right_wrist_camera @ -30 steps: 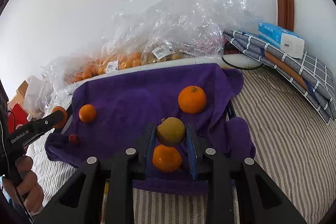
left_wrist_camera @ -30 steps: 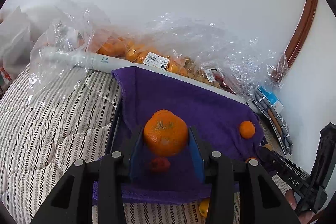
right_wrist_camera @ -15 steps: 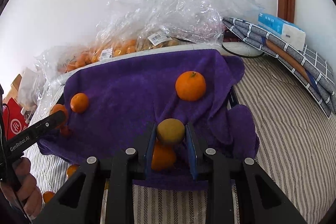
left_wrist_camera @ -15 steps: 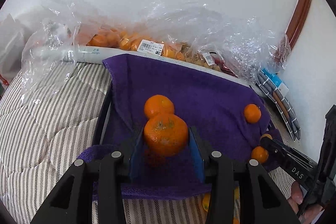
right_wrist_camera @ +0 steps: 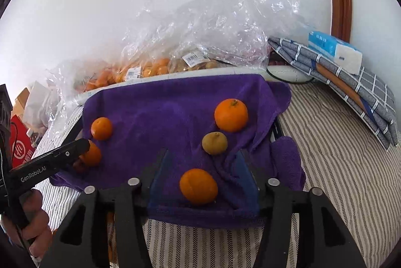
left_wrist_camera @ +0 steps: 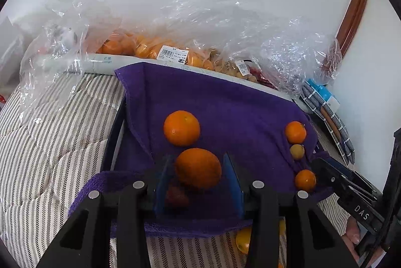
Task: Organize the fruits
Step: 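Lower the fruits onto the purple towel and open both tools, then reach down and grasp a yellow-green fruit with the right tool while the left tool grasps an orange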
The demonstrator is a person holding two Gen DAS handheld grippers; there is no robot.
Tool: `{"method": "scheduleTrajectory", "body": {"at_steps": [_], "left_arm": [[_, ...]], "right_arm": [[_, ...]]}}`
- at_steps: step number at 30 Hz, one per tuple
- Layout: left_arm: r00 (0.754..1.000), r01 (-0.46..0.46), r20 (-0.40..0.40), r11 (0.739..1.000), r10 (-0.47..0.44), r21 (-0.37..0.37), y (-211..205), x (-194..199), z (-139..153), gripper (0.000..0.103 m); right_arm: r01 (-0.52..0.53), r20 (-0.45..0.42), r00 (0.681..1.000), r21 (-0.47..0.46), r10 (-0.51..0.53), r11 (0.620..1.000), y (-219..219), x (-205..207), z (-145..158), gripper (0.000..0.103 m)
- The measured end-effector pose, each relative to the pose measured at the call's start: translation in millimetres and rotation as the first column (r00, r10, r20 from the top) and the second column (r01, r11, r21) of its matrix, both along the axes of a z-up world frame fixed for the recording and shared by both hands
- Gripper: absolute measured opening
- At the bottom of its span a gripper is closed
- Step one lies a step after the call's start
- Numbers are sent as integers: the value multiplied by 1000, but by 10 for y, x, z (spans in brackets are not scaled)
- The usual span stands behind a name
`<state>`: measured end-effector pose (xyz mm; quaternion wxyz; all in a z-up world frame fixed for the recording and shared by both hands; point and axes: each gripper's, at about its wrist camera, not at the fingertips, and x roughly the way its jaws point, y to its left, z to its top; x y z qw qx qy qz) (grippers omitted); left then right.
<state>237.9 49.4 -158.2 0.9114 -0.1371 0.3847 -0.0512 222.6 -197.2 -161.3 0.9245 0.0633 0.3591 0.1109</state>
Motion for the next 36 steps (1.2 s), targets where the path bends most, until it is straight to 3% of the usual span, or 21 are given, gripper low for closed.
{"method": "scheduleTrajectory", "body": {"at_steps": [14, 18, 28, 36], "left_arm": [[997, -30, 65, 999, 32, -29, 69, -97, 109, 44], [994, -52, 92, 999, 52, -6, 80, -157, 120, 47], [989, -103, 111, 995, 102, 10, 202, -304, 126, 48], [982, -141, 122, 990, 143, -29, 456, -662, 144, 49]], "right_arm": [[-5, 114, 994, -3, 5, 1000, 40, -155, 138, 61], [-17, 146, 989, 8, 15, 1000, 52, -214, 197, 61], [3, 107, 994, -48, 2, 999, 112, -569, 275, 61], [-87, 39, 995, 3, 86, 996, 284, -876, 196, 48]]}}
